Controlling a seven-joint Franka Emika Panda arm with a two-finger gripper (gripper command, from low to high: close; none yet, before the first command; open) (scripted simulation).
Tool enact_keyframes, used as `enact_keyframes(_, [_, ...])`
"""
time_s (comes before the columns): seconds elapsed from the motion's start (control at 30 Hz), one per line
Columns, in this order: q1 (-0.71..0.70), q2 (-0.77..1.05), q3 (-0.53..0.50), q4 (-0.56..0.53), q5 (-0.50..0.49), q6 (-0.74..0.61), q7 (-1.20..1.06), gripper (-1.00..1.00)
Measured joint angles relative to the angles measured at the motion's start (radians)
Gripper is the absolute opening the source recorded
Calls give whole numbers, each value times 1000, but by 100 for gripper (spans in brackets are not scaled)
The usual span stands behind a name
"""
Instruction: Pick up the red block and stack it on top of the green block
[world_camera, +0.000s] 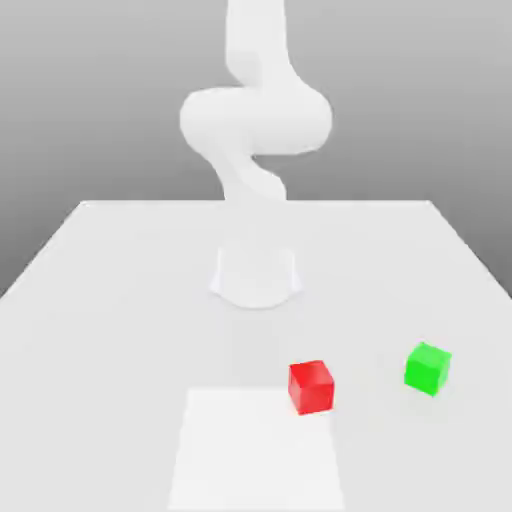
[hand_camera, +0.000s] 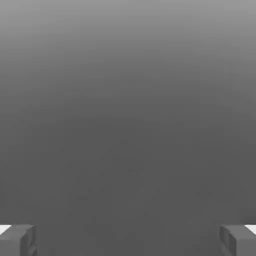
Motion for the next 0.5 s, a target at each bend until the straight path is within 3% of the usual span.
enact_keyframes(0.5, [108,482,69,-472,31,371,-48,0])
